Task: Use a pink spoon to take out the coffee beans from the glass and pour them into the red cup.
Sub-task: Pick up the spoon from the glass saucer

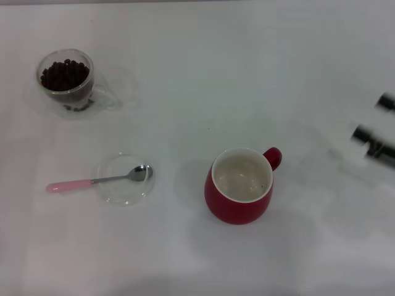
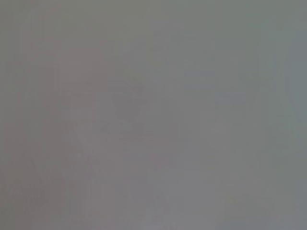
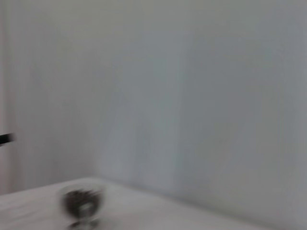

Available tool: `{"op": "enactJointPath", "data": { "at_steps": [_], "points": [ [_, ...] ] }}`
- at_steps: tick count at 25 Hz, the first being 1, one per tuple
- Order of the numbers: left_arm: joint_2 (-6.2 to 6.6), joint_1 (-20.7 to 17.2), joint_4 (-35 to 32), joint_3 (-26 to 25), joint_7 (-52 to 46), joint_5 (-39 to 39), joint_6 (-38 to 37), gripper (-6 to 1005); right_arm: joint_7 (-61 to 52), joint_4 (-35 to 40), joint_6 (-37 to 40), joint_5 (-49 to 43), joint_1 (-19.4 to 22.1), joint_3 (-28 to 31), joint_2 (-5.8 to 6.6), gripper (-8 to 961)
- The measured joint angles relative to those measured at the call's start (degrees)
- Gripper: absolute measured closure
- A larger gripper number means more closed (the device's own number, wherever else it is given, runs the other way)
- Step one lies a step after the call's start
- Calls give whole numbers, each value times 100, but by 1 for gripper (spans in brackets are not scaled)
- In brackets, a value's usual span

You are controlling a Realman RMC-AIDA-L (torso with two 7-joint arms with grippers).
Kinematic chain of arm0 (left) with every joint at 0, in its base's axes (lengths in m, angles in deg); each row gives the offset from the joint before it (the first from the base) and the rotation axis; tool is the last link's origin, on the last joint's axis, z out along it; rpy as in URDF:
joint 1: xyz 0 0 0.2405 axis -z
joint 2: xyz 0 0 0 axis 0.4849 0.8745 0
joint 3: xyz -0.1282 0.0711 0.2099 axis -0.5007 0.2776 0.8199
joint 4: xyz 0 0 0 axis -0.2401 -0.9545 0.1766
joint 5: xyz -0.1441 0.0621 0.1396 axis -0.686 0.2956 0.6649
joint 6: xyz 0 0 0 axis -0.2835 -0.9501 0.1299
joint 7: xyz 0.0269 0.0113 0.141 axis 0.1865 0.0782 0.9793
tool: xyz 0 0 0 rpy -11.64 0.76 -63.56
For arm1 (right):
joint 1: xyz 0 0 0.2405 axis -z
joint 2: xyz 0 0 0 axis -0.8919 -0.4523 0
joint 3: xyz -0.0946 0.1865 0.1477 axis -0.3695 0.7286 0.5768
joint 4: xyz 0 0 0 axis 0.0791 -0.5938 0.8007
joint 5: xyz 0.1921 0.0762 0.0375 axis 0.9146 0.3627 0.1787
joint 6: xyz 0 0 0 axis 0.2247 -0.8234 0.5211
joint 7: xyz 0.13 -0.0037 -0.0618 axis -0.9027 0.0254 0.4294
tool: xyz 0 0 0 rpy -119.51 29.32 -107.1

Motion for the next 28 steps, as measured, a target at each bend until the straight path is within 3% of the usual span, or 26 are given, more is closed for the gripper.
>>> {"op": "enactJointPath", "data": {
  "at_steps": [6, 10, 13, 21, 28],
  "points": [
    [-65, 4, 598, 558, -1191, 56, -1050, 258, 70, 132, -55, -1, -21, 1136, 84, 101],
    [-116, 37, 1077, 568, -1802, 420, -1496, 258, 54, 462, -196, -1, -9, 2061, 110, 101],
    [-132, 52, 1426, 497, -2179, 699, -1602, 258, 36, 593, -281, -4, -5, 2359, 107, 102],
    [-133, 60, 2395, -838, -2294, 2496, -1425, 259, 13, 1045, -749, -10, -55, 2869, 45, 103],
    [-133, 25, 2872, -1273, -2199, 3282, -1218, 259, -5, 1317, -1084, -9, -140, 2910, 48, 105]
  ]
}}
